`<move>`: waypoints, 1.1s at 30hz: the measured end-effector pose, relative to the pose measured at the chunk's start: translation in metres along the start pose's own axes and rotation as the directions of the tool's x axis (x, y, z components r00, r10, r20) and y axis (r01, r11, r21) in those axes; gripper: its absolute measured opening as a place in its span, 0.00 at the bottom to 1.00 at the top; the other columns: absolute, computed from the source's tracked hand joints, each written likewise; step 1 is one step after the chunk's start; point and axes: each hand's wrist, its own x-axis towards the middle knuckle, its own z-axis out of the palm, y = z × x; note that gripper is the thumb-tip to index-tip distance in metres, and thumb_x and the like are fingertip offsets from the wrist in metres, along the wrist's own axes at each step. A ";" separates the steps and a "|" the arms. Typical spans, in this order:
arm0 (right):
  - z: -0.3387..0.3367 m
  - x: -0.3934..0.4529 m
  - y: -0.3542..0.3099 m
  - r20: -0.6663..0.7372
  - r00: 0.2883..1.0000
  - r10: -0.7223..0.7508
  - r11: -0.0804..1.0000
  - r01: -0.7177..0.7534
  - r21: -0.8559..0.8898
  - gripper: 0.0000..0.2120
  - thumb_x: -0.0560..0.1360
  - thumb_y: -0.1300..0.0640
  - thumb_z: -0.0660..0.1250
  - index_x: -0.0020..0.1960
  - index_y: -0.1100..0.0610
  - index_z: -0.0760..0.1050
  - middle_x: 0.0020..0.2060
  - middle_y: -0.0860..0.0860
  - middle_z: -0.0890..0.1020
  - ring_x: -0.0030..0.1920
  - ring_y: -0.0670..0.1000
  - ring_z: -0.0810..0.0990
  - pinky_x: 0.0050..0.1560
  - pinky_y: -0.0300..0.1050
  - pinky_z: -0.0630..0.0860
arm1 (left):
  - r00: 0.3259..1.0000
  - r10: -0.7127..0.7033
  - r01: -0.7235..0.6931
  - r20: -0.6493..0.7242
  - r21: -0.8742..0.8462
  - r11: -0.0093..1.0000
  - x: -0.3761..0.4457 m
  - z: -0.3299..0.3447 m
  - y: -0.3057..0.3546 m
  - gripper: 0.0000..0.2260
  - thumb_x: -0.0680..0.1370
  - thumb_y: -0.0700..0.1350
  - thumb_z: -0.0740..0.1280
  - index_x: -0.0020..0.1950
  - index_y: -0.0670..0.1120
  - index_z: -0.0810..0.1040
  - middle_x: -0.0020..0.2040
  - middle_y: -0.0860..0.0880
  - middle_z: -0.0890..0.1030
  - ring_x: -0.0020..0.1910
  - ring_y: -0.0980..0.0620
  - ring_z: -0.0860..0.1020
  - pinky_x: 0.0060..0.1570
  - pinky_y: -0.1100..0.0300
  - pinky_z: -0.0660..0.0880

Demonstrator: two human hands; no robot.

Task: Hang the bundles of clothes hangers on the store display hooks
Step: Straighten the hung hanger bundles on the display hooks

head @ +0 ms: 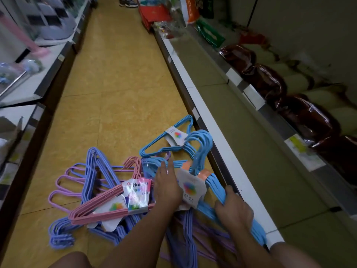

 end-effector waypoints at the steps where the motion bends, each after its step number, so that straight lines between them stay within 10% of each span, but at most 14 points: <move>1: -0.009 0.002 0.000 -0.016 0.998 -0.068 0.997 0.067 -0.037 0.10 0.73 0.48 0.61 0.47 0.50 0.61 0.40 0.49 0.77 0.45 0.55 0.80 0.38 0.44 0.65 | 0.999 0.033 -0.032 -0.016 0.061 0.998 0.004 -0.006 0.004 0.38 0.77 0.42 0.63 0.79 0.49 0.43 0.79 0.45 0.47 0.77 0.43 0.50 0.74 0.50 0.53; 6: -0.031 0.013 -0.006 -0.043 0.951 -0.306 0.945 0.298 -0.134 0.10 0.73 0.47 0.60 0.49 0.48 0.61 0.44 0.48 0.80 0.46 0.53 0.80 0.38 0.43 0.62 | 0.990 0.142 -0.142 0.018 0.251 0.958 0.020 -0.044 -0.009 0.29 0.76 0.41 0.62 0.75 0.54 0.59 0.78 0.50 0.58 0.77 0.49 0.52 0.73 0.44 0.46; 10: -0.048 0.021 -0.024 -0.018 0.923 -0.383 0.911 0.375 -0.173 0.10 0.73 0.46 0.61 0.51 0.49 0.65 0.45 0.49 0.81 0.47 0.54 0.80 0.39 0.44 0.63 | 0.997 0.076 -0.073 -0.022 0.116 0.991 0.019 -0.072 -0.030 0.13 0.75 0.42 0.65 0.58 0.52 0.77 0.55 0.48 0.82 0.59 0.44 0.76 0.58 0.49 0.68; 13: -0.074 0.017 -0.050 0.001 0.908 -0.418 0.888 0.409 -0.210 0.09 0.75 0.48 0.62 0.52 0.51 0.67 0.50 0.49 0.79 0.51 0.54 0.79 0.44 0.45 0.65 | 1.000 -0.005 0.007 -0.031 0.040 0.999 0.007 -0.099 -0.029 0.11 0.75 0.38 0.64 0.55 0.49 0.77 0.50 0.43 0.82 0.50 0.40 0.78 0.40 0.53 0.70; 33: -0.377 -0.136 -0.255 0.161 0.837 -0.522 0.771 0.544 -0.331 0.17 0.79 0.64 0.55 0.67 0.57 0.66 0.54 0.54 0.79 0.52 0.56 0.80 0.41 0.46 0.71 | 0.978 -0.184 0.189 0.099 -0.043 0.981 -0.140 -0.452 0.061 0.14 0.74 0.38 0.65 0.60 0.46 0.75 0.54 0.44 0.82 0.52 0.42 0.78 0.41 0.56 0.71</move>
